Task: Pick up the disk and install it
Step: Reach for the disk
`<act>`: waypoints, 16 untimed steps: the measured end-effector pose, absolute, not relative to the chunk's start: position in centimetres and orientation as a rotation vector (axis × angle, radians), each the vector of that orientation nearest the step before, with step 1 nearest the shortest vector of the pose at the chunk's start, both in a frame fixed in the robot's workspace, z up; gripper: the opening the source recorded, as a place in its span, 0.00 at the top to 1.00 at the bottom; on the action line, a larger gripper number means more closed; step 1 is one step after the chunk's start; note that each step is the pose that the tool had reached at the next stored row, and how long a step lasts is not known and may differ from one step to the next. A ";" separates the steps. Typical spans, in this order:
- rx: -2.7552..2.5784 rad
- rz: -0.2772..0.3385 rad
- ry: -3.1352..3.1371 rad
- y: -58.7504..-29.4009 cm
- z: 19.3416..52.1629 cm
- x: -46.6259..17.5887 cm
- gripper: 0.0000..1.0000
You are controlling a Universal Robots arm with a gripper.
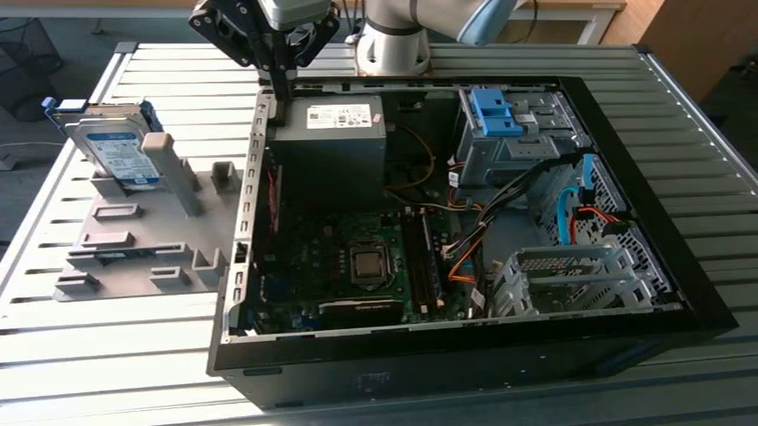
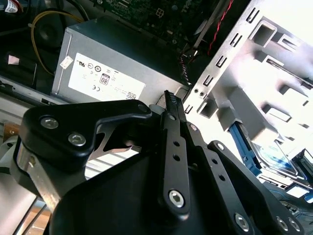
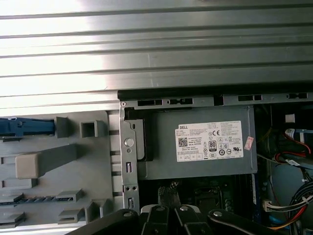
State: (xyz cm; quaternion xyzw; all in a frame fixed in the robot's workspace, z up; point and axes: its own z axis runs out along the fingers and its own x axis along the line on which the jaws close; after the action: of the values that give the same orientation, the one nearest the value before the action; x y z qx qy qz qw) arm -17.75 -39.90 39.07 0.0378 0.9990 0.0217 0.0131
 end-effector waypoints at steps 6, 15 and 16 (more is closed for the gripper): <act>0.118 0.068 3.112 -39.9 39.0 -18.0 0.89; 0.118 0.068 3.112 -39.9 39.0 -18.4 0.89; 0.118 0.068 3.112 -39.9 39.0 -18.4 0.89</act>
State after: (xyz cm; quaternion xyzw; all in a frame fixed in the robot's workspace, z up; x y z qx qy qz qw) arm -18.42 -39.89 39.02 0.0379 0.9990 0.0217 0.0131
